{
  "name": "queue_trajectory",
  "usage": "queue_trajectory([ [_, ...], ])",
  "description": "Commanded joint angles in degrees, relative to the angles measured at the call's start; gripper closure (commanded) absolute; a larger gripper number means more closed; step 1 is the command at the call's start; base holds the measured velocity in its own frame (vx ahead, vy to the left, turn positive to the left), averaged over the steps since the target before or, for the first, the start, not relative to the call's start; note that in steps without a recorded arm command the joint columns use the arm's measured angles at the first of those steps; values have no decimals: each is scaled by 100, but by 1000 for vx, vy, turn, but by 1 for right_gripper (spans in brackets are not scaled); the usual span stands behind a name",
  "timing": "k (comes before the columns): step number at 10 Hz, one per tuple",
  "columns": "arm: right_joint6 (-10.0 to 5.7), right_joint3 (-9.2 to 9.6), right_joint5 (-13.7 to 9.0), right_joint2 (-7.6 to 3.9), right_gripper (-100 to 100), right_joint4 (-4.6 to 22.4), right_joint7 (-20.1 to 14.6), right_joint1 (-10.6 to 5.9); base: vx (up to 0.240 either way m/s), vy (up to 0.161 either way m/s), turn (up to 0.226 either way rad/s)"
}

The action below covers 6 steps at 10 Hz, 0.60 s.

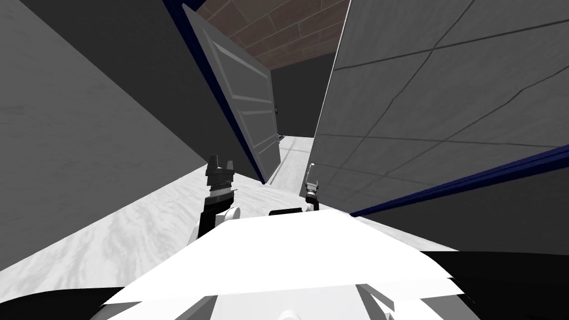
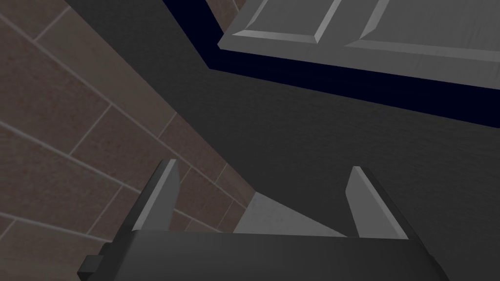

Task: Push the door open

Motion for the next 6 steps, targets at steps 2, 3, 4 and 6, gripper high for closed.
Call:
queue_trajectory([
  [2,15,-35,-28,-123,-100,18,-42,-19,204,-77,20],
  [3,12,-45,-36,-114,-100,31,-59,-23,213,-127,28],
  [4,8,-58,-47,-54,-100,49,-81,-29,205,-107,31],
  [6,-10,-62,-48,-15,-100,112,-103,-64,153,-45,20],
])
